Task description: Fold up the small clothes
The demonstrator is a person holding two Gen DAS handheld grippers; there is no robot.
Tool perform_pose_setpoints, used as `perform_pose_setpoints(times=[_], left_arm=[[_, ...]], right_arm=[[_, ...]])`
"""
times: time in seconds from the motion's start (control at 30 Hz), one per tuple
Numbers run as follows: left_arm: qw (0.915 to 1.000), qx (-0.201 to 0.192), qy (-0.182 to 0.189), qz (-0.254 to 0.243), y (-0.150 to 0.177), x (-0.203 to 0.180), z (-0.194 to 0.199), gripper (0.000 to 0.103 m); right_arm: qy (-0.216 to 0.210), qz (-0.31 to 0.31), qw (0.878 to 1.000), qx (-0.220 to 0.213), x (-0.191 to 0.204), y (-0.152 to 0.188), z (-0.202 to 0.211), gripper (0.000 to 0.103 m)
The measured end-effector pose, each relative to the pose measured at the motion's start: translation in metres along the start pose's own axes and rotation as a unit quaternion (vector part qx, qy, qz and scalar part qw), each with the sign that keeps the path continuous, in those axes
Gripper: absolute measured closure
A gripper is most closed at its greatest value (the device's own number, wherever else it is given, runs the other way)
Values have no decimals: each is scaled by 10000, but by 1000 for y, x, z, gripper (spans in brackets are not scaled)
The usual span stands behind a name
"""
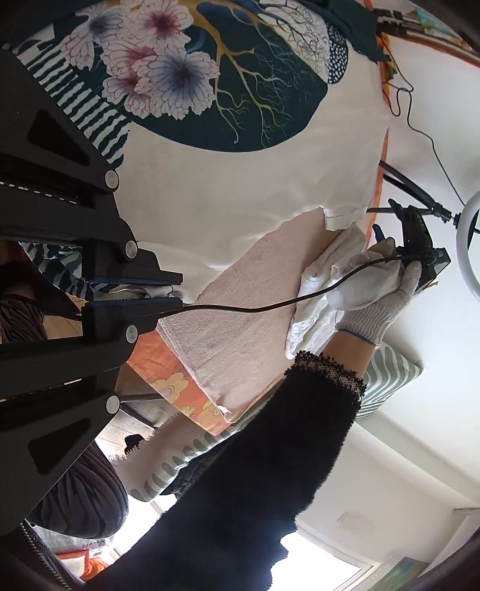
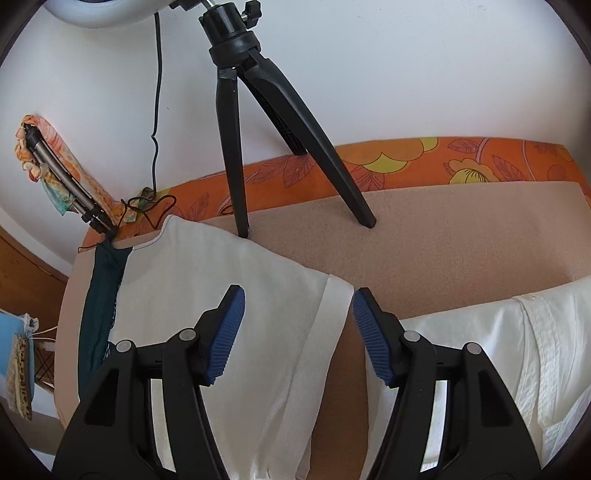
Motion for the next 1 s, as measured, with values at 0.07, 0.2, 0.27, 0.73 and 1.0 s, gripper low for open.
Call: perform_pose_setpoints(times=[0.07, 0.2, 0.27, 0.73, 1.0], left_arm=[[9999, -3, 20, 100, 1, 5, 0, 98], [9997, 17, 2, 236, 3, 16, -1, 98], [9995, 16, 7, 315, 4, 21, -1, 98], [9968, -330, -58, 732, 10, 42, 20, 99], [9934, -621, -189, 945, 17, 60, 51, 99]], right_arm=[[96, -10, 9999, 89, -5, -4, -13, 39], [376, 125, 9982, 457, -9, -3, -42, 39], [508, 224, 9972, 492, -7, -2, -50, 39], [776, 787, 9915, 691, 56, -4, -49, 97], [975, 815, 9903, 556, 119, -24, -30, 97]])
Point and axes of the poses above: each gripper's, at about its wrist camera, not at the fingertips, and z roughly against the way its jaws point, x to its left, y to its underside, the point moved 4 cm from there along -z, roughly the way its jaws point, and after that the axes turned 6 degrees about -y, right-handed, at the moved point
